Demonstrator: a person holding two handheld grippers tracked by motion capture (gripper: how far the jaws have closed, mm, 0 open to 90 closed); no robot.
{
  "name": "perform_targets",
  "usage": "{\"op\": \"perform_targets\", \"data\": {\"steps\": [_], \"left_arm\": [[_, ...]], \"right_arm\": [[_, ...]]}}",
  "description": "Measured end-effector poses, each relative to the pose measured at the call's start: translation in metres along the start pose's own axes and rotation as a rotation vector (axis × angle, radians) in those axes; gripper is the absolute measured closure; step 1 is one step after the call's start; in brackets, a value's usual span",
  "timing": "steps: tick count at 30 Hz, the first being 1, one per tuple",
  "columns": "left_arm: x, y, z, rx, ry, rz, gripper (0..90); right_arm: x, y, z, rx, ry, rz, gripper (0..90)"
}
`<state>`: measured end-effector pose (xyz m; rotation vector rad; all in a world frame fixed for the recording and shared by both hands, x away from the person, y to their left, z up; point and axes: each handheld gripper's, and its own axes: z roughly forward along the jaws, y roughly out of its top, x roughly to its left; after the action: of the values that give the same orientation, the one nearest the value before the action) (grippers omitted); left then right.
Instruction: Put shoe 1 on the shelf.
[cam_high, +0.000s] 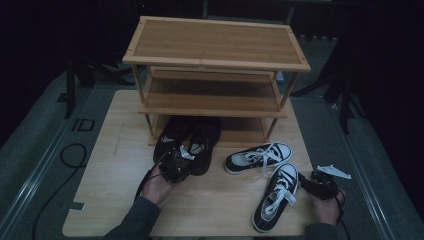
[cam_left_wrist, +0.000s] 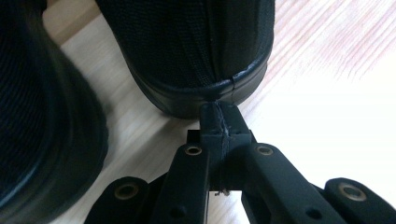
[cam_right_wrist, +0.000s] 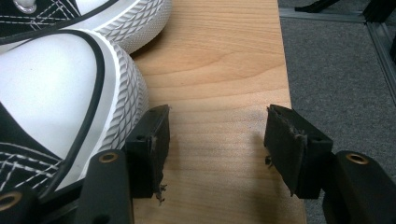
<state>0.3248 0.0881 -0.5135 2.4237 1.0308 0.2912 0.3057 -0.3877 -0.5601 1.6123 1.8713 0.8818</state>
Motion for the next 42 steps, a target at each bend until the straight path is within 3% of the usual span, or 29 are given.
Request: {"op": "perform_targets", "data": {"steps": [11, 19, 26, 30, 37, 42], "left_arm": [[-0.010, 0.022, 0.007, -0.048, 0.015, 0.003, 90.0], [-0.018, 0.036, 0.015, -0.047, 0.015, 0.032, 90.0], [-0.017, 0.045, 0.018, -0.041, 0.074, 0.017, 90.0], [-0.015, 0.045, 0.018, -0.033, 0.081, 0.015, 90.0], [-0.023, 0.049, 0.016, -0.049, 0.019, 0.035, 90.0], [-0.027, 0.053, 0.020, -0.033, 0.014, 0.057, 90.0]], "right_arm": [[0.000, 0.000, 0.000, 0.000, 0.001, 0.000, 40.2], [0.000, 0.000, 0.000, 0.000, 0.001, 0.001, 40.2], [0.000, 0.000, 0.000, 0.000, 0.001, 0.000, 40.2], [0.000, 0.000, 0.000, 0.000, 0.002, 0.001, 40.1], [0.000, 0.000, 0.000, 0.000, 0.001, 0.000, 40.2], [0.000, 0.000, 0.000, 0.000, 0.002, 0.000, 40.1]]}}
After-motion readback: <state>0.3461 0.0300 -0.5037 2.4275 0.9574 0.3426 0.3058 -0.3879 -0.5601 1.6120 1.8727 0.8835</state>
